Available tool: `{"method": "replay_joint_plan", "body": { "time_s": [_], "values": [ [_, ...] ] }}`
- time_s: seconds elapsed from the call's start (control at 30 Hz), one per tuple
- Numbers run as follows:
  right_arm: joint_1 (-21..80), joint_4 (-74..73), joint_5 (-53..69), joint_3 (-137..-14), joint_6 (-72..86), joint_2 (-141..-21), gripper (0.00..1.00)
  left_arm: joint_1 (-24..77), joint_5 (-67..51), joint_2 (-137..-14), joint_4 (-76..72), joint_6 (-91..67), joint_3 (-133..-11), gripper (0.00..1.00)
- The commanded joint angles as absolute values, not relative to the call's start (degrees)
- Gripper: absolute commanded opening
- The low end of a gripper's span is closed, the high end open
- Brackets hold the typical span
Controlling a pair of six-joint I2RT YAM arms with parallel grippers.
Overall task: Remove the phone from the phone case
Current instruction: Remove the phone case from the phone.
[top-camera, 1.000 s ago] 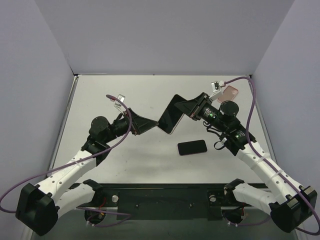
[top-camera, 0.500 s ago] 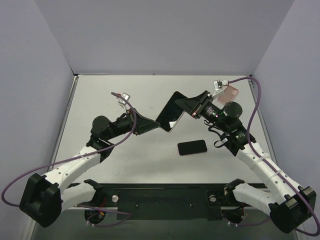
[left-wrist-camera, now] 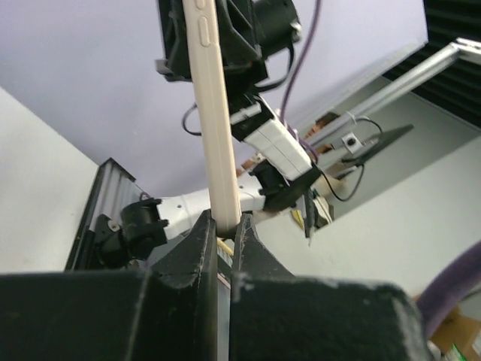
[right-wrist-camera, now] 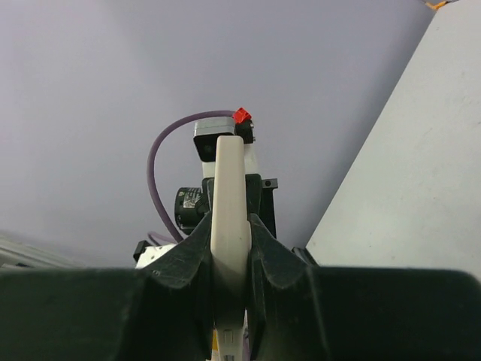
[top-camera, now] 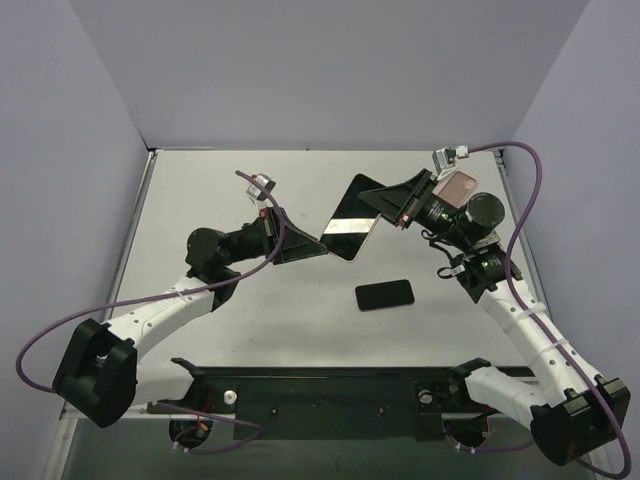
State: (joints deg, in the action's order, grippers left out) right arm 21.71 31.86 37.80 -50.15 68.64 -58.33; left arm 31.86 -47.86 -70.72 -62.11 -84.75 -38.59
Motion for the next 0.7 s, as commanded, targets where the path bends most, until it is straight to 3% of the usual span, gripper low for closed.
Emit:
{"method": "replay_joint_plan", "body": {
  "time_s": [0.0,0.13,0.33,0.47,0.57,0.6,0.63,0.67],
  "values": [
    [21.3,32.6,42.6,-56.2,73.5,-60.9,0.0,36.9,-59.4,-69.2,-92.5,-84.5,-47.7,0.0],
    [22.3,33.0,44.5,-57.5,74.4,-63.5,0.0,41.2,-60.3,-70.2,-91.7,-82.2,-49.4,0.0],
    [27.2,46.3,44.1,-55.5,79.9,-66.0,0.0,41.2,-57.4,-72.0,-86.3,-80.1,-49.7,0.0],
    [27.8,53.8,42.1,-54.0,84.7,-66.4,0.0,41.3,-55.6,-69.8,-65.1,-66.4,-49.0,0.0],
    [27.4,52.4,41.3,-53.4,83.4,-65.6,0.0,41.4,-51.4,-64.6,-36.6,-47.6,-50.1,0.0],
    [27.0,48.3,40.6,-53.4,80.9,-64.8,0.0,41.5,-50.9,-63.7,-33.3,-46.2,-49.7,0.05],
    [26.1,46.9,40.4,-53.5,79.7,-63.9,0.0,41.6,-51.4,-61.8,-34.3,-46.0,-47.9,0.22],
    [25.7,42.6,40.2,-54.3,76.9,-63.4,0.0,41.5,-52.5,-59.5,-35.3,-46.3,-47.1,0.31]
  ]
}}
